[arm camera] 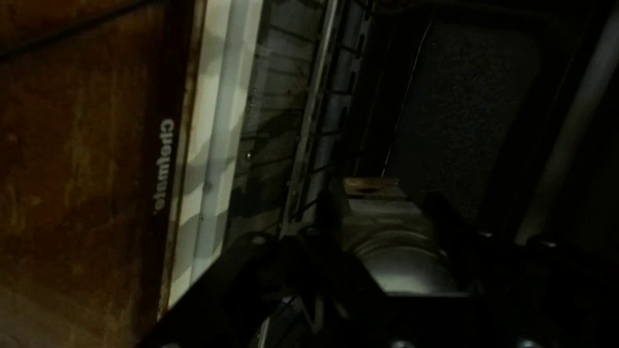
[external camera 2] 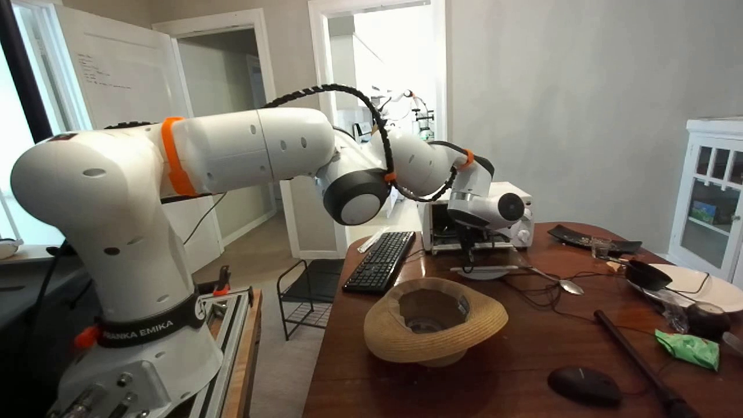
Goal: Put the glass jar from the hat in the toaster oven.
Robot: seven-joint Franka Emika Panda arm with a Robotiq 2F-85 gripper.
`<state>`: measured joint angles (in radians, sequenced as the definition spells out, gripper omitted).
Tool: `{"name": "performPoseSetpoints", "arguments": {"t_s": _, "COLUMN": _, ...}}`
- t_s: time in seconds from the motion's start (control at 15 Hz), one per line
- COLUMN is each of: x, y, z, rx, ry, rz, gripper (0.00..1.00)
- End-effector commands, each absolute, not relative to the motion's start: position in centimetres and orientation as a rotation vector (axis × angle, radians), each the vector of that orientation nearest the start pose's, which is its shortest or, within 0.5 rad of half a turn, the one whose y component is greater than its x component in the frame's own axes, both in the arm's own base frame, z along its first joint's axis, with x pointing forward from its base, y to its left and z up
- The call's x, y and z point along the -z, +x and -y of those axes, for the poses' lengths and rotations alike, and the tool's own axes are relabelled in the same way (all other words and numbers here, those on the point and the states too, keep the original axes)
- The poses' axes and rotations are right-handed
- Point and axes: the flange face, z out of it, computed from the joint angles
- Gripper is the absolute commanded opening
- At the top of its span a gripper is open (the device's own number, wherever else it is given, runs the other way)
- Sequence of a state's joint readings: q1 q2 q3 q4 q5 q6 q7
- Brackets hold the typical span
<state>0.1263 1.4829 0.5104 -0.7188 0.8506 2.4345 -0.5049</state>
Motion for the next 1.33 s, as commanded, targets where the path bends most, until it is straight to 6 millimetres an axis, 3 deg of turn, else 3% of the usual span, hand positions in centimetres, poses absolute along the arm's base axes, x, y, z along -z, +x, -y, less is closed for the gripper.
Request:
{"name": "performPoseSetpoints", "arguments": {"t_s": 0.0, "x": -8.6, "y": 75.9, "z": -29.0, "rx": 0.288, "ry": -2.092, "rz": -0.086, "gripper": 0.24}}
{"name": "performPoseSetpoints", "arguments": {"t_s": 0.53, "x": -9.0, "y": 76.3, "z": -27.7, "rx": 0.142, "ry": -1.995, "rz": -0.289, "gripper": 0.24}}
{"name": "performPoseSetpoints", "arguments": {"t_s": 1.0, "x": -10.1, "y": 77.9, "z": -23.3, "rx": -0.009, "ry": -1.810, "rz": -0.480, "gripper": 0.24}}
{"name": "performPoseSetpoints", "arguments": {"t_s": 1.27, "x": -9.7, "y": 78.2, "z": -21.4, "rx": -0.043, "ry": -1.774, "rz": -0.542, "gripper": 0.24}}
